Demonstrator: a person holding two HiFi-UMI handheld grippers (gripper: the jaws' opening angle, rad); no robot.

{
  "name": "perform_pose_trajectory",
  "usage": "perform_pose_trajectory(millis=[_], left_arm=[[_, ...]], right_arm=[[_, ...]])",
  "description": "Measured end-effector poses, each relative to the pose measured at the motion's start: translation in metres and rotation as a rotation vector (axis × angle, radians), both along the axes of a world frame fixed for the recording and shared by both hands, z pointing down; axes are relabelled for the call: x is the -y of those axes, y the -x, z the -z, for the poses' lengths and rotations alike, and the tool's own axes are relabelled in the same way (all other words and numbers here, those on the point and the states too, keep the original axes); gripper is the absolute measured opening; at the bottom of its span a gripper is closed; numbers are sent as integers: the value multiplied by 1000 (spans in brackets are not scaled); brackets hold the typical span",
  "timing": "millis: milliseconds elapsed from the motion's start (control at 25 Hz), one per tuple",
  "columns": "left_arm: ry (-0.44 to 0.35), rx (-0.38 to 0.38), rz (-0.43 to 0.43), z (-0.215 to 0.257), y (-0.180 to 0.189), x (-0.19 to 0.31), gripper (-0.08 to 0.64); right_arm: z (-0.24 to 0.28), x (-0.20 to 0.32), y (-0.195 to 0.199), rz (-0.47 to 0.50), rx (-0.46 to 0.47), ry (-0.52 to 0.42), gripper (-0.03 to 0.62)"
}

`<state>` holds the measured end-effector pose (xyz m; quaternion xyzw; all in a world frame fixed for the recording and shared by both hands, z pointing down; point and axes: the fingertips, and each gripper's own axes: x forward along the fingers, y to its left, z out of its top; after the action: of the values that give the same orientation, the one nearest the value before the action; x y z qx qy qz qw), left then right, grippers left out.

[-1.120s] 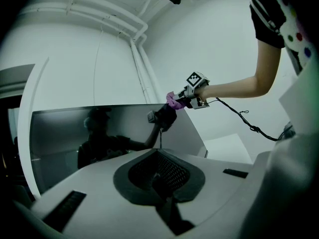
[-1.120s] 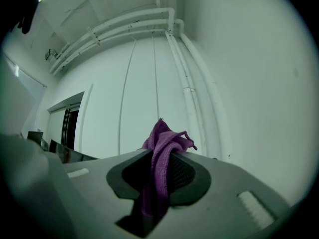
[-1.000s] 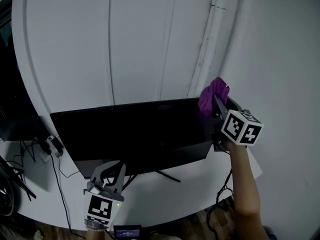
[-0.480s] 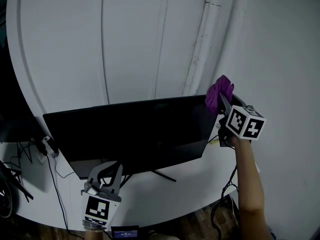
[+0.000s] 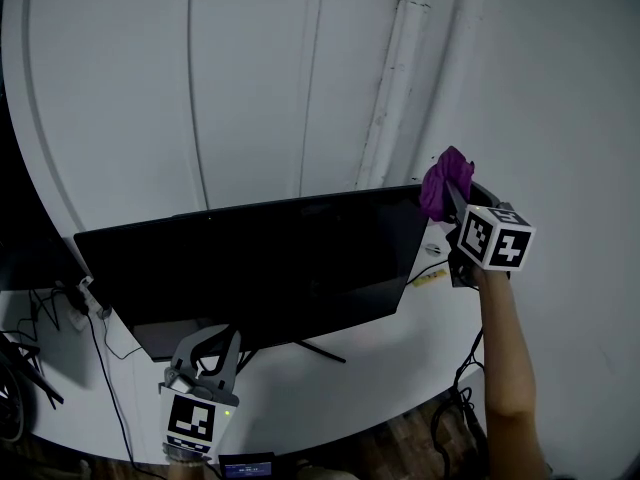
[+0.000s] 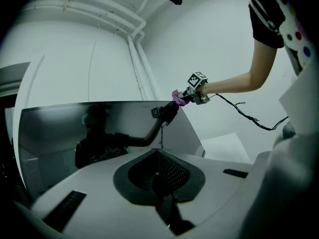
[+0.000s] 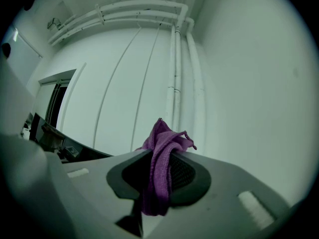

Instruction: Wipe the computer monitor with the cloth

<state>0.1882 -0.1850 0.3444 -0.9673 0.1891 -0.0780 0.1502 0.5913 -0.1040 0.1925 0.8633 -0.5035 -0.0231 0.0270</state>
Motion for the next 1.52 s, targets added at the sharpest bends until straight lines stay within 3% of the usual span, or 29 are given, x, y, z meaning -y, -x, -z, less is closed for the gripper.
perform_pose_trajectory(millis=[600,1000,1520], left_arm=[[-6,12,-8,1,-5,-10,6],[-9,16,-8,5,-1,-16,6],[-11,31,-5,3,2,-18,6]], right_arm=[[-5,-27,-27,-106,-154,124,91],[-34,-10,-5,-22,-120,138,92],[-70,-8,6,9,-86,170,92]])
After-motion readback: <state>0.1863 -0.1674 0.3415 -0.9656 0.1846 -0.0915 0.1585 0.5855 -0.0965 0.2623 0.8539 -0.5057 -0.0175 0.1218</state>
